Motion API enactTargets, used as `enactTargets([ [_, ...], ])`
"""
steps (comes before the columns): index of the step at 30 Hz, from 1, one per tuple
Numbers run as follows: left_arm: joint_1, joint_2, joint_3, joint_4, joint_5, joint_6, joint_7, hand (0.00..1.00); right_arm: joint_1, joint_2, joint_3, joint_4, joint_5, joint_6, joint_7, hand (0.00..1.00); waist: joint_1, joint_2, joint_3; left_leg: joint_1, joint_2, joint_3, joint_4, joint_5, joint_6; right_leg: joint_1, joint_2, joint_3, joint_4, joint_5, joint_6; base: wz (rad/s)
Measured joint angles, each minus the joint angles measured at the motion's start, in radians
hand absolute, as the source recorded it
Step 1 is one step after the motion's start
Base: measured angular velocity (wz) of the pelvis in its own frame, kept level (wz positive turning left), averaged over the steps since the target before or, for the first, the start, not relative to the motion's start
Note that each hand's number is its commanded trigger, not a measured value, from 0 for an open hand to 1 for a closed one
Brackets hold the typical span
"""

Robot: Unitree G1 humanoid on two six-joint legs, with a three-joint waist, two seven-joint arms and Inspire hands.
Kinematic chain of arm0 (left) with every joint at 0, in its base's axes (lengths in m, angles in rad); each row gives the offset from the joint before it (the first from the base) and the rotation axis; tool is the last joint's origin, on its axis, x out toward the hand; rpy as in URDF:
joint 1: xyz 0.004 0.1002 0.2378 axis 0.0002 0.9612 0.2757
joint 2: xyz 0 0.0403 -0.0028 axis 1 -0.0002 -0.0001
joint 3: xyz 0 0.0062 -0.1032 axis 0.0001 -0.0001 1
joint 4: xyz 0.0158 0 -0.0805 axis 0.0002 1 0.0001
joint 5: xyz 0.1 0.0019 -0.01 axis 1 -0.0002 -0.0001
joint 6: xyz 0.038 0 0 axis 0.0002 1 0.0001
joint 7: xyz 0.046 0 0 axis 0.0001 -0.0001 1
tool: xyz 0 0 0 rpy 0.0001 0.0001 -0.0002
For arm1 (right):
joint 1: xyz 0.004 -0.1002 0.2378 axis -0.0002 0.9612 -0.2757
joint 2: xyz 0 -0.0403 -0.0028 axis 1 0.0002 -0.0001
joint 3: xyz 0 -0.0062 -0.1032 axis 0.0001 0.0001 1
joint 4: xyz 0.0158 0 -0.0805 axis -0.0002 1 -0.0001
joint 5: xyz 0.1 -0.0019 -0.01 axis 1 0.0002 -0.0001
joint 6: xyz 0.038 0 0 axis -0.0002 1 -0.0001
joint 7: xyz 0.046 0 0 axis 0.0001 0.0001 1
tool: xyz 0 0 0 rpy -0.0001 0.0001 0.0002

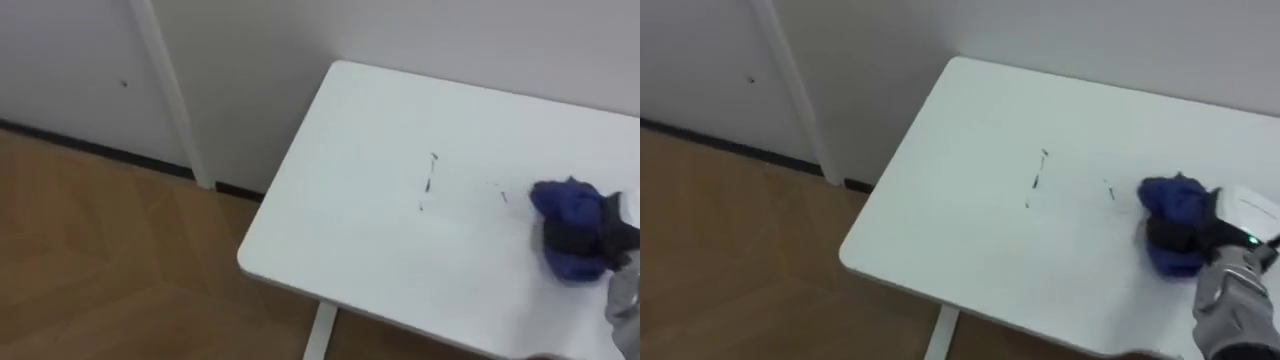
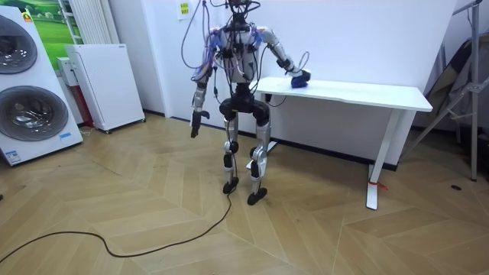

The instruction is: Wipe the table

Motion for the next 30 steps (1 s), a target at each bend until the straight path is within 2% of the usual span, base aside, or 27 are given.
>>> enactTargets([
  [1, -0.001, 0.004, -0.010, 0.001, -0.025, 0.000, 0.000, 0.00, -0.016, 0.000, 0.012, 0.000, 0.000, 0.000, 0.002, 1.00, 0.008, -0.002, -0.0009, -0.015, -0.004, -0.017, 0.003, 0.001, 0.000, -0.005, -0.001, -0.019, 0.000, 0.000, 0.001, 0.45],
  [4, 0.006, 0.008, -0.062, 0.003, -0.050, 0.001, 0.000, 0.00, -0.046, -0.001, 0.022, 0.019, 0.004, 0.000, -0.002, 1.00, 0.010, -0.005, -0.0046, -0.044, -0.010, -0.041, 0.013, 0.001, 0.000, -0.020, -0.003, -0.041, 0.001, 0.000, 0.001, 0.31],
  [6, -0.001, 0.009, -0.070, 0.009, -0.059, 0.002, 0.000, 0.00, -0.044, -0.001, 0.022, 0.033, 0.026, -0.006, -0.012, 1.00, 0.006, -0.006, -0.0059, -0.048, -0.010, -0.045, 0.013, 0.001, 0.000, -0.022, -0.002, -0.040, 0.001, 0.000, 0.001, 0.07],
  [8, -0.015, 0.009, -0.069, 0.011, -0.058, 0.000, 0.000, 0.00, -0.036, 0.000, 0.021, 0.037, 0.057, -0.013, -0.016, 1.00, 0.006, -0.007, -0.0105, -0.051, -0.010, -0.044, 0.012, 0.001, 0.000, -0.025, -0.002, -0.037, 0.000, 0.000, 0.001, 0.00],
  [11, -0.035, 0.009, -0.067, 0.012, -0.060, -0.018, 0.005, 0.00, -0.013, 0.008, -0.015, 0.076, 0.160, -0.048, -0.044, 1.00, 0.005, -0.005, -0.0169, -0.051, -0.011, -0.044, 0.011, 0.001, 0.000, -0.025, -0.002, -0.040, -0.001, 0.000, 0.001, 0.00],
  [14, -0.035, 0.009, -0.064, 0.008, -0.068, -0.022, 0.021, 0.00, 0.045, 0.017, -0.084, 0.094, 0.290, -0.094, -0.070, 1.00, -0.006, 0.000, -0.0216, -0.041, -0.013, -0.043, 0.010, 0.001, 0.000, -0.006, -0.002, -0.044, -0.010, 0.000, 0.002, 0.13],
  [17, -0.024, 0.007, -0.045, 0.013, -0.067, -0.019, 0.042, 0.00, 0.119, 0.050, -0.196, 0.100, 0.370, -0.147, -0.104, 1.00, -0.058, -0.002, -0.0256, -0.040, -0.012, -0.040, 0.010, 0.002, 0.001, 0.013, -0.001, -0.053, -0.018, 0.000, 0.003, 0.29],
  [18, -0.015, 0.004, -0.044, 0.014, -0.067, -0.019, 0.054, 0.00, 0.151, 0.057, -0.243, 0.111, 0.412, -0.169, -0.111, 1.00, -0.076, -0.002, -0.0305, -0.037, -0.011, -0.038, 0.007, 0.002, 0.001, 0.022, -0.002, -0.056, -0.019, 0.000, 0.003, 0.12],
  [19, -0.008, 0.002, -0.042, 0.013, -0.065, -0.018, 0.066, 0.00, 0.188, 0.057, -0.283, 0.112, 0.458, -0.175, -0.122, 1.00, -0.082, -0.002, -0.0344, -0.027, -0.011, -0.033, 0.005, 0.002, 0.002, 0.028, -0.003, -0.055, -0.017, -0.001, 0.004, 0.00],
  [20, -0.005, 0.002, -0.042, 0.013, -0.066, -0.017, 0.071, 0.00, 0.206, 0.055, -0.297, 0.112, 0.472, -0.175, -0.132, 1.00, -0.083, -0.002, -0.0346, -0.023, -0.011, -0.032, 0.005, 0.002, 0.002, 0.031, -0.003, -0.054, -0.017, -0.001, 0.005, -0.07],
  [25, 0.001, -0.005, 0.029, 0.012, -0.058, 0.000, 0.078, 0.00, 0.350, 0.046, -0.445, 0.117, 0.494, -0.179, -0.189, 1.00, -0.135, -0.003, -0.0385, -0.023, -0.011, -0.030, 0.029, -0.004, 0.001, 0.049, 0.000, -0.054, -0.031, -0.002, 0.007, -0.06],
  [28, 0.003, -0.008, 0.031, 0.010, -0.058, 0.002, 0.090, 0.00, 0.398, 0.039, -0.465, 0.112, 0.514, -0.176, -0.217, 1.00, -0.137, 0.002, -0.0415, -0.015, -0.006, -0.012, 0.028, -0.003, 0.001, 0.048, 0.000, -0.031, -0.034, -0.003, 0.004, -0.21],
  [30, 0.003, -0.012, 0.030, 0.009, -0.056, 0.004, 0.090, 0.00, 0.400, 0.040, -0.464, 0.106, 0.511, -0.174, -0.228, 1.00, -0.132, 0.003, -0.0421, -0.005, -0.001, 0.001, 0.027, -0.003, 0.000, 0.049, 0.003, -0.009, -0.031, -0.004, 0.004, -0.27],
])
